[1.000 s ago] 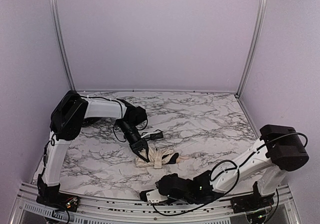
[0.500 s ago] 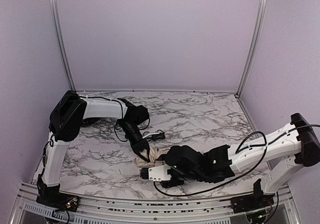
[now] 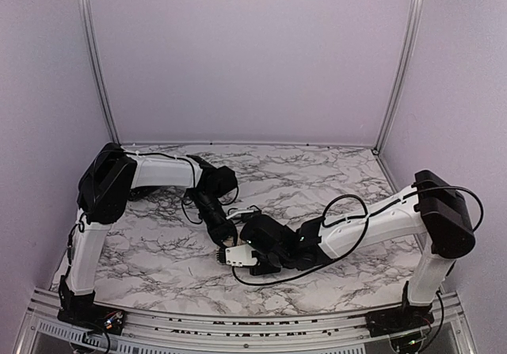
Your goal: Put away the umbrella
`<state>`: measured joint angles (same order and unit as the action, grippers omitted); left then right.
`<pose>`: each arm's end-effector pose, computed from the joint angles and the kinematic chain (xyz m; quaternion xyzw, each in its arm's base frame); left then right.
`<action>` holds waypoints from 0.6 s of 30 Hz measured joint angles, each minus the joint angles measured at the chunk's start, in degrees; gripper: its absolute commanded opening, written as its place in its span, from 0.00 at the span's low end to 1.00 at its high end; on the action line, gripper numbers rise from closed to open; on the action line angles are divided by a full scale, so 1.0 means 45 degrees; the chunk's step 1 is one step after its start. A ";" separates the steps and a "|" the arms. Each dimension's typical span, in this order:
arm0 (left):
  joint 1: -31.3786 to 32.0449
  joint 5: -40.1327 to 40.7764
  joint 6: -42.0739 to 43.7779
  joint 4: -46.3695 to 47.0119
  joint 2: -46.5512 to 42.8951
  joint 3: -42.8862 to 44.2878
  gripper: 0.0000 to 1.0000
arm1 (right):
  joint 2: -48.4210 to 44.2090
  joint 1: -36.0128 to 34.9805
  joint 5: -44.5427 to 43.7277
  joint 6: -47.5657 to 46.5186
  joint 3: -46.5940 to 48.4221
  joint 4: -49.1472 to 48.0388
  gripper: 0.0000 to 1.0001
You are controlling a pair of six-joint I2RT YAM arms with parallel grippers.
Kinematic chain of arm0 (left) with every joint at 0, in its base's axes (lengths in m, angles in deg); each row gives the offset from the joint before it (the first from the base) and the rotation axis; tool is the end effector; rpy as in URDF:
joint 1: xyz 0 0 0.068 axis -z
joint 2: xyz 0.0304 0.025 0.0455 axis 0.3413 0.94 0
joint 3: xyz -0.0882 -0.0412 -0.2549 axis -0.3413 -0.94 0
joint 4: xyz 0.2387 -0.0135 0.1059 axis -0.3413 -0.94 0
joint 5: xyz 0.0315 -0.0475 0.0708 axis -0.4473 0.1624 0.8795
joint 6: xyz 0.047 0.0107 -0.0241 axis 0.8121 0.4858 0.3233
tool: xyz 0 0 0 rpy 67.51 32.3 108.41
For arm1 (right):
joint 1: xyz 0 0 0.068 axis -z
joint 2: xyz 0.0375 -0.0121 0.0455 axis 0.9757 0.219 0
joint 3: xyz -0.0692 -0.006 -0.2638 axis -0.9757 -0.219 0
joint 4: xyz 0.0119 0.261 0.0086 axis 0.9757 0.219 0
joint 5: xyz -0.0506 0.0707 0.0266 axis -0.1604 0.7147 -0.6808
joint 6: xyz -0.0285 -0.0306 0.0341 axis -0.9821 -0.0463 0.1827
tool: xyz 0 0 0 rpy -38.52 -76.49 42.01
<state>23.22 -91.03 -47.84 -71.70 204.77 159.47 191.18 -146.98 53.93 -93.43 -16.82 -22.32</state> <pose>0.2953 -0.3110 0.1282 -0.5530 -0.7449 0.3719 0.0332 0.1389 0.3363 0.1593 -0.7198 0.5932 -0.0879 0.3496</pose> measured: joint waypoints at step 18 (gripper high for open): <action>0.0175 0.0748 -0.0024 0.0316 -0.0500 0.0044 0.75 | 0.0719 0.0223 -0.0743 0.0121 0.0253 -0.0185 0.26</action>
<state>24.01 -87.67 -47.95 -70.28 202.52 159.67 194.42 -145.97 50.58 -92.88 -15.68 -23.15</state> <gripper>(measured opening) 0.644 0.486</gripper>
